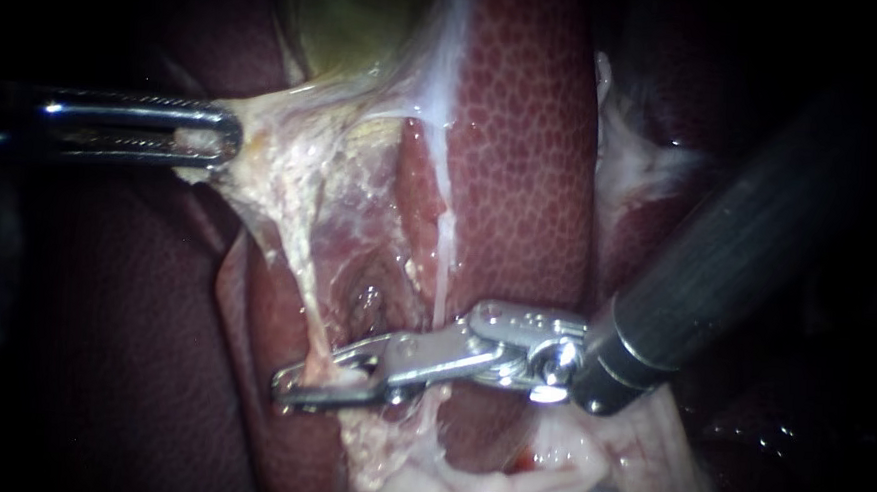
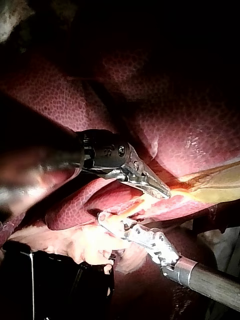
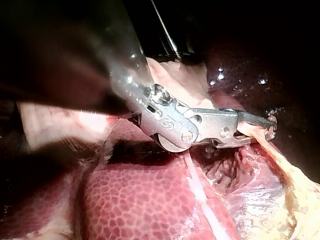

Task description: Going back first clip left tube

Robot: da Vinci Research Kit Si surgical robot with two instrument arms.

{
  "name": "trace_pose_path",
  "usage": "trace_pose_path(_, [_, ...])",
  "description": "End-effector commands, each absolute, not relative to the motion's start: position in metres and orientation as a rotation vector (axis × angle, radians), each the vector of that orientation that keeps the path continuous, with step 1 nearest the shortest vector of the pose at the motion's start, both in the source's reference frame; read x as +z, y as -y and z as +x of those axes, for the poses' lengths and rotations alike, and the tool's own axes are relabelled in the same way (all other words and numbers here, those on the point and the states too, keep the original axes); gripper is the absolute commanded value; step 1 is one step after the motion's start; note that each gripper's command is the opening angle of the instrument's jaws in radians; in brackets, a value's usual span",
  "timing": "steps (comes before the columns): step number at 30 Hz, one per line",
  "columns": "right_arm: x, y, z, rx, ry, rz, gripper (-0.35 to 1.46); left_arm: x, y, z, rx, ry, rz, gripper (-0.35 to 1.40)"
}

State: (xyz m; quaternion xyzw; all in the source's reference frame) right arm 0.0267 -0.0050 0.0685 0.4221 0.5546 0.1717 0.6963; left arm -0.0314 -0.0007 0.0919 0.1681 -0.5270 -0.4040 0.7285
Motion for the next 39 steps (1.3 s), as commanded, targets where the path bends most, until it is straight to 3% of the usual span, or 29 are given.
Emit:
trace_pose_path(1, [0.0684, 0.005, 0.0267, 0.383, -1.238, 0.942, -0.35, 0.0918, 0.0007, -0.0314, -0.889, 1.162, 0.371, -0.35])
trace_pose_path(9, [0.0682, 0.0052, 0.0269, 0.387, -1.233, 0.955, -0.35, 0.0918, 0.0007, -0.0314, -0.889, 1.162, 0.371, -0.35])
trace_pose_path(10, [0.0681, 0.0052, 0.0269, 0.388, -1.245, 0.959, -0.18, 0.0918, 0.0007, -0.0314, -0.889, 1.162, 0.371, -0.35])
trace_pose_path(11, [0.0681, 0.0052, 0.0271, 0.395, -1.272, 0.961, 0.11, 0.0918, 0.0007, -0.0314, -0.889, 1.162, 0.371, -0.35])
trace_pose_path(13, [0.0681, 0.0051, 0.0275, 0.41, -1.322, 0.963, 0.4, 0.0918, 0.0007, -0.0313, -0.889, 1.162, 0.371, -0.35])
trace_pose_path(17, [0.0683, 0.0047, 0.0288, 0.432, -1.351, 0.931, 0.6, 0.0918, 0.0007, -0.0313, -0.889, 1.162, 0.371, -0.35])
trace_pose_path(27, [0.0689, 0.0031, 0.0282, 0.352, -1.392, 0.844, 0.6, 0.0917, 0.0007, -0.0313, -0.889, 1.162, 0.371, -0.35])
trace_pose_path(39, [0.0688, 0.0016, 0.0258, 0.348, -1.399, 0.826, 0.6, 0.0916, 0.0007, -0.0312, -0.889, 1.162, 0.371, -0.35])
